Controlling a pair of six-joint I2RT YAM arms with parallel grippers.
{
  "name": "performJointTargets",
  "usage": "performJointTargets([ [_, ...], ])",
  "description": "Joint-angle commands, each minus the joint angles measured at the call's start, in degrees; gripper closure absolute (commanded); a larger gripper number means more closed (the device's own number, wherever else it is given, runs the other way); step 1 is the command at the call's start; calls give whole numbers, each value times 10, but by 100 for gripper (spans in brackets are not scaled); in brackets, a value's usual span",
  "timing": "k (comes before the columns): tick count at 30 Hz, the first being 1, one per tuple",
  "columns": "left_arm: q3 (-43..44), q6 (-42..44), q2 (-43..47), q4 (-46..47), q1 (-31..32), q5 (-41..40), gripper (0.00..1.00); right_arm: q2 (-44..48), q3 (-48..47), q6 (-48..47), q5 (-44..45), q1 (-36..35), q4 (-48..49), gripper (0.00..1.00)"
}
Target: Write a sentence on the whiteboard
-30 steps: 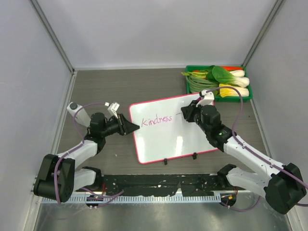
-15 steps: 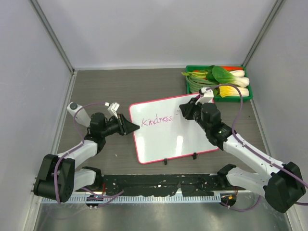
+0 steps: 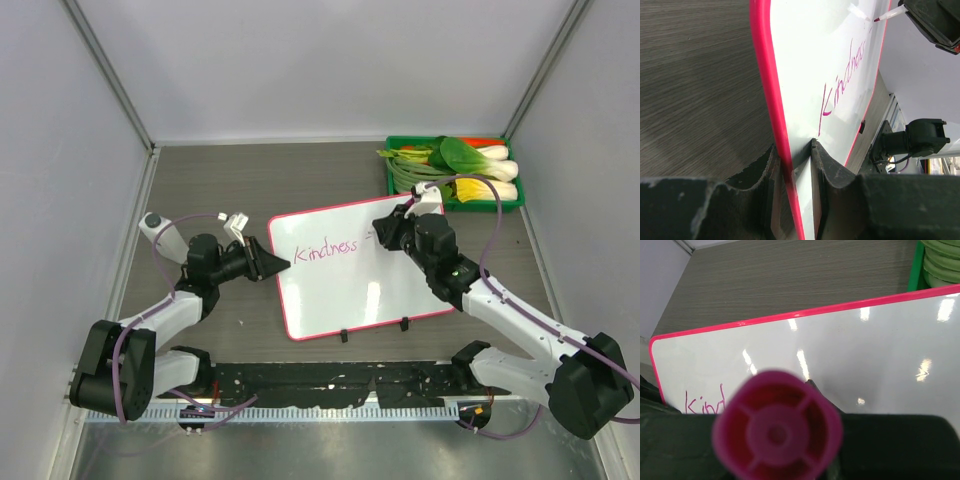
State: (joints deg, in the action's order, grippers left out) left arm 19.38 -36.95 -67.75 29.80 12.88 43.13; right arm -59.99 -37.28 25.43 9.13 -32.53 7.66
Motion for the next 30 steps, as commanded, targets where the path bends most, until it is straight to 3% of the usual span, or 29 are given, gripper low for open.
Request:
performJointTargets([
  [1, 0, 44, -6, -25, 16, -4, 100, 11, 4, -9, 11, 2, 5, 99],
  [30, 0, 44, -7, -24, 18, -9, 100, 53, 38, -11, -17, 1, -40, 99],
])
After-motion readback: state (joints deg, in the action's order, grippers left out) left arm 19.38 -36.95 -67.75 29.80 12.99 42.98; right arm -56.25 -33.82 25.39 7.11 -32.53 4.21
